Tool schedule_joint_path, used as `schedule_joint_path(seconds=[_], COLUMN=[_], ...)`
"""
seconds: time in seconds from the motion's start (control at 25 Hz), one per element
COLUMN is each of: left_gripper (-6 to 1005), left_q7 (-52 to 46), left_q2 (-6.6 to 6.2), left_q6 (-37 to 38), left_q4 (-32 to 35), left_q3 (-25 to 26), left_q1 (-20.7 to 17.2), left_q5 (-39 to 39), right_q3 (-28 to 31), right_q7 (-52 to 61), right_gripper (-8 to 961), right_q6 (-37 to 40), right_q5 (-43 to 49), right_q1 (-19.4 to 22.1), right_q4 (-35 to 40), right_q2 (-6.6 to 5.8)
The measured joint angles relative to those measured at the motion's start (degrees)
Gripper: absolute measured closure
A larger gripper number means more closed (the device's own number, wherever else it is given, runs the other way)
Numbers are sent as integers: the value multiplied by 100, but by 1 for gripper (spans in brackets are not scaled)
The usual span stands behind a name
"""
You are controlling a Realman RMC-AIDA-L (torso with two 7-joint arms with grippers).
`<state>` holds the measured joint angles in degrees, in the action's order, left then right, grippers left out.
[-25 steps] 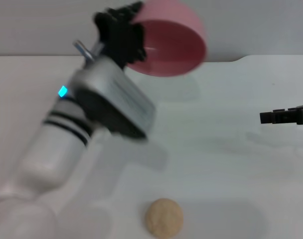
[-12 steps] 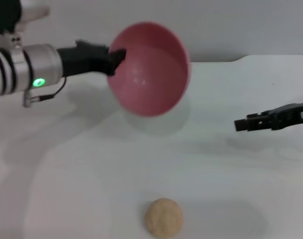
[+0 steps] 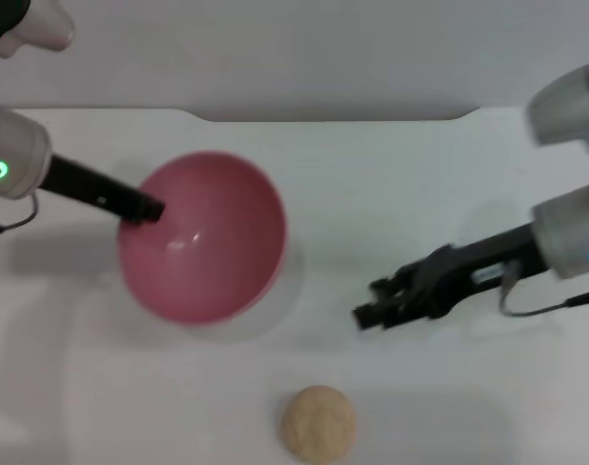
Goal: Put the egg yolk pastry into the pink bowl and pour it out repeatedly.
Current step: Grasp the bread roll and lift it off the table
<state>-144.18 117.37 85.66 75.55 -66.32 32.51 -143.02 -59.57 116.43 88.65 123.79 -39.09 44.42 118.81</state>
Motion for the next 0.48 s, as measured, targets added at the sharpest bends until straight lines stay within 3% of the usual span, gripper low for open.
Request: schedule_joint_path(seconds=[0.16, 0.48], left_gripper=[1000, 1000], left_q7=[-235, -283], left_q2=[13, 15], left_q6=[441, 445], left_q4=[201, 210], left_q3=[61, 197], left_q1=[-35, -61], left_q5=[-333, -409], right_q3=[-604, -1322], right_q7=[-31, -12], right_gripper=[369, 369], right_q6=[-256, -350], right_q5=[-239, -572], right_q1=[-172, -249], right_q4=[-373, -561], right_q2=[12, 26])
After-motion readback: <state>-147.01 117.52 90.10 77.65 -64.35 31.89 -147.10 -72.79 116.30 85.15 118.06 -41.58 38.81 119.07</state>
